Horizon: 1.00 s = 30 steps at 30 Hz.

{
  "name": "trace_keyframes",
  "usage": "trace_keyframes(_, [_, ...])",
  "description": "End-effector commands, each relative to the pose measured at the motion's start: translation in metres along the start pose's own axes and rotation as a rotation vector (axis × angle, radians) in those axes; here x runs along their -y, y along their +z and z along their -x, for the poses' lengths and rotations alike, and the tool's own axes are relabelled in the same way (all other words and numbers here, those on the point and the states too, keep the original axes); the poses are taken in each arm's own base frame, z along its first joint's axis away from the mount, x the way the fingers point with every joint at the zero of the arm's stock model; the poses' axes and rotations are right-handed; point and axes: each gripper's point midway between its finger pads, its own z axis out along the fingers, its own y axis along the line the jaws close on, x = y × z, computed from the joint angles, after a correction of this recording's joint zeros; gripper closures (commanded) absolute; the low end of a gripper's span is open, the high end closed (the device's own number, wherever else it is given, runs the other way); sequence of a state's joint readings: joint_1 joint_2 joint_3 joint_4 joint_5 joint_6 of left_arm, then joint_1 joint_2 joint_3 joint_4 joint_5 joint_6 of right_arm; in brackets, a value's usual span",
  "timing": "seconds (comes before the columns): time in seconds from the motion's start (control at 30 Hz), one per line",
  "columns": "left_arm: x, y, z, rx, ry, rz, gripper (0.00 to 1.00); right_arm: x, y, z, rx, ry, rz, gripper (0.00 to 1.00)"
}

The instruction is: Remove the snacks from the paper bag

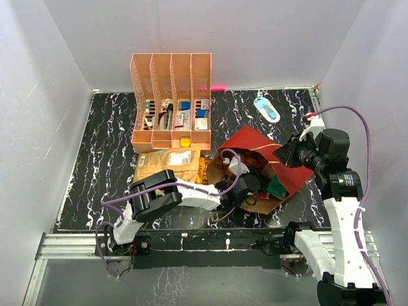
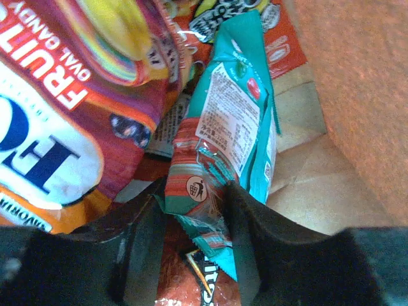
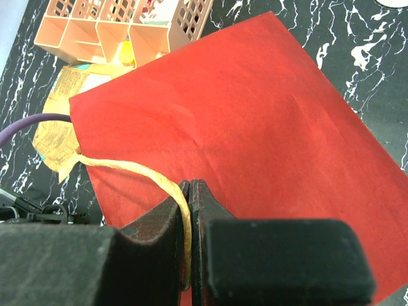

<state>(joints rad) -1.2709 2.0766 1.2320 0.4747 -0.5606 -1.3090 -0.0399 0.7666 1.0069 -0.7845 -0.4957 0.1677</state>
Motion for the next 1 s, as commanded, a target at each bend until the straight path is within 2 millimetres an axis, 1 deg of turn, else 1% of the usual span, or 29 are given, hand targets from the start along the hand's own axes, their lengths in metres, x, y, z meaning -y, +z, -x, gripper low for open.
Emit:
trace_keyframes(0.0, [0.047, -0.006, 0.027, 0.078, 0.055, -0.152, 0.67, -0.004, -0.009, 0.018, 0.059, -0.068, -0.004, 0.92])
trace_keyframes(0.07, [0.047, -0.011, 0.034, 0.099, 0.068, -0.162, 0.77, -0.004, -0.009, 0.015, 0.060, -0.062, -0.003, 0.92])
trace_keyframes(0.1, [0.046, -0.014, 0.038, 0.104, 0.074, -0.164, 0.85, -0.004, -0.008, 0.014, 0.064, -0.062, 0.000, 0.92])
trace_keyframes(0.13, [0.047, -0.016, 0.042, 0.107, 0.084, -0.171, 0.90, -0.005, -0.008, 0.014, 0.068, -0.060, 0.003, 0.93])
trace_keyframes(0.23, [0.053, -0.032, 0.053, 0.125, 0.123, -0.215, 1.00, -0.003, -0.007, 0.013, 0.078, -0.060, -0.002, 0.92])
trace_keyframes(0.43, [0.061, -0.067, 0.063, 0.084, 0.167, -0.286, 1.00, 0.001, -0.004, 0.020, 0.121, -0.062, -0.017, 0.92])
trace_keyframes(0.5, [0.057, -0.080, 0.065, 0.063, 0.189, -0.300, 1.00, 0.004, -0.003, 0.021, 0.135, -0.060, -0.031, 0.92])
trace_keyframes(0.6, [0.063, -0.100, 0.066, 0.023, 0.220, -0.348, 1.00, 0.012, 0.000, 0.023, 0.163, -0.058, -0.067, 0.92])
trace_keyframes(0.67, [0.063, -0.112, 0.061, -0.024, 0.245, -0.375, 1.00, 0.018, 0.002, 0.026, 0.184, -0.055, -0.092, 0.92])
trace_keyframes(0.8, [0.071, -0.146, 0.061, -0.078, 0.302, -0.492, 1.00, 0.032, 0.004, 0.032, 0.228, -0.047, -0.166, 0.92])
trace_keyframes(0.87, [0.071, -0.167, 0.066, -0.084, 0.341, -0.555, 1.00, 0.040, 0.004, 0.032, 0.239, -0.042, -0.201, 0.93])
trace_keyframes(0.97, [0.067, -0.199, 0.074, -0.113, 0.431, -0.603, 1.00, 0.046, 0.004, 0.030, 0.248, -0.043, -0.231, 0.92])
